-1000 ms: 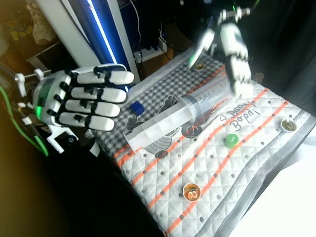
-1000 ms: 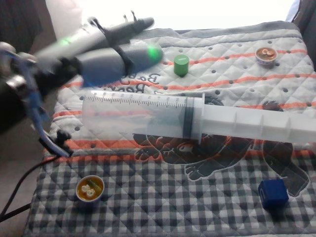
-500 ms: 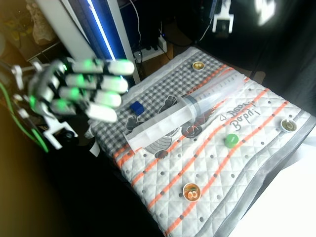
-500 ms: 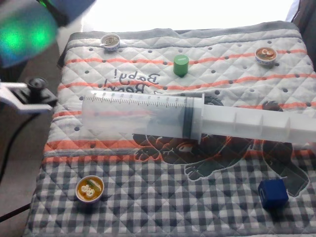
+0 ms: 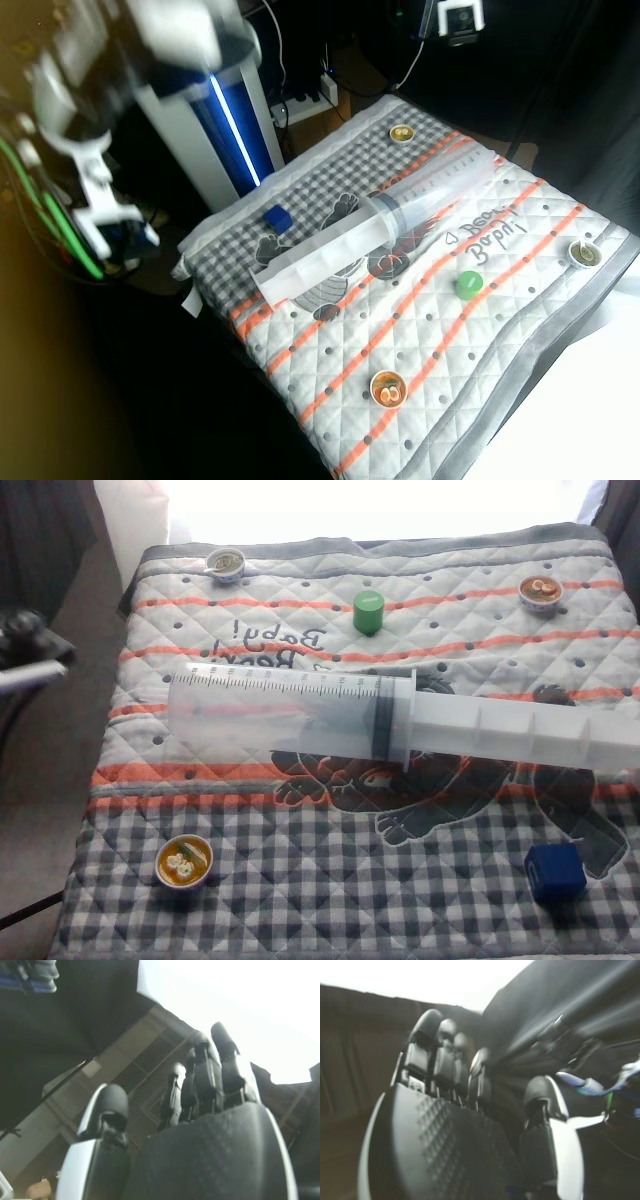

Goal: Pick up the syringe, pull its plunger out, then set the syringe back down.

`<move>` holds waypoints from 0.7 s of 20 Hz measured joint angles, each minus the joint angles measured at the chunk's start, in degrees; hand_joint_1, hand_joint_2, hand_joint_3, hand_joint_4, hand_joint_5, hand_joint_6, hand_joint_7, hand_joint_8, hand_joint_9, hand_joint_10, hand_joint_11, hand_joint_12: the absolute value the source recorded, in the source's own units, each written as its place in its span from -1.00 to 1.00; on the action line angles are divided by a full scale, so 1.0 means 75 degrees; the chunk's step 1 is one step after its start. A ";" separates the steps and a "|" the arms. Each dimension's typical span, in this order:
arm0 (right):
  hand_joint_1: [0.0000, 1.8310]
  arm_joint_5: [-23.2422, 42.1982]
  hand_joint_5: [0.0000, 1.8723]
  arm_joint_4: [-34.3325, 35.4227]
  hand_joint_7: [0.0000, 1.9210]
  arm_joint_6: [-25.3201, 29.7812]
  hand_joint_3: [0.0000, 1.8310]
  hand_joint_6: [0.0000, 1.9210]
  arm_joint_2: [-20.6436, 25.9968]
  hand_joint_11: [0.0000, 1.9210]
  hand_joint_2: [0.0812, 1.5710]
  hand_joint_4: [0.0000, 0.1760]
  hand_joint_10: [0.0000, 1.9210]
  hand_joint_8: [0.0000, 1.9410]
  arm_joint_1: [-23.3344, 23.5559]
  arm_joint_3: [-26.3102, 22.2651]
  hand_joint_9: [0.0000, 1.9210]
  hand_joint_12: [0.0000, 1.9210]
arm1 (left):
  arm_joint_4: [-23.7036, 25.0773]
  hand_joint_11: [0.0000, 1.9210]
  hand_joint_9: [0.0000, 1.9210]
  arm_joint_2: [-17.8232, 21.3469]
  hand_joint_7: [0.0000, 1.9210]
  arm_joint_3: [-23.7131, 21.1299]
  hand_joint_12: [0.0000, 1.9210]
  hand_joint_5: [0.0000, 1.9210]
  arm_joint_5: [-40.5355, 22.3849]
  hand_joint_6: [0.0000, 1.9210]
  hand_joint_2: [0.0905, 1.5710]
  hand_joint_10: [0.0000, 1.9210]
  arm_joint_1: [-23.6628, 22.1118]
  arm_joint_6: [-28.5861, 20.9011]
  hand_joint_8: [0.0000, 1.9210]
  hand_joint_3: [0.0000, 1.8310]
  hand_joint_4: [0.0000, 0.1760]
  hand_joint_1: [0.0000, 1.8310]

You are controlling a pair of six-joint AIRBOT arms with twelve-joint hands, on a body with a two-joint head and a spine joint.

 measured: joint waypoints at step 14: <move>-0.37 0.0029 -0.71 0.0627 -0.50 -0.0321 -1.00 -0.46 0.0399 -1.00 0.62 0.06 -0.85 -0.99 -0.0210 -0.0839 -0.54 0.59 | 0.0157 -1.00 -1.00 0.0041 -1.00 -0.0484 -1.00 -1.00 0.0446 -1.00 0.76 -1.00 0.0015 -0.0656 -1.00 -0.97 -0.46 -1.00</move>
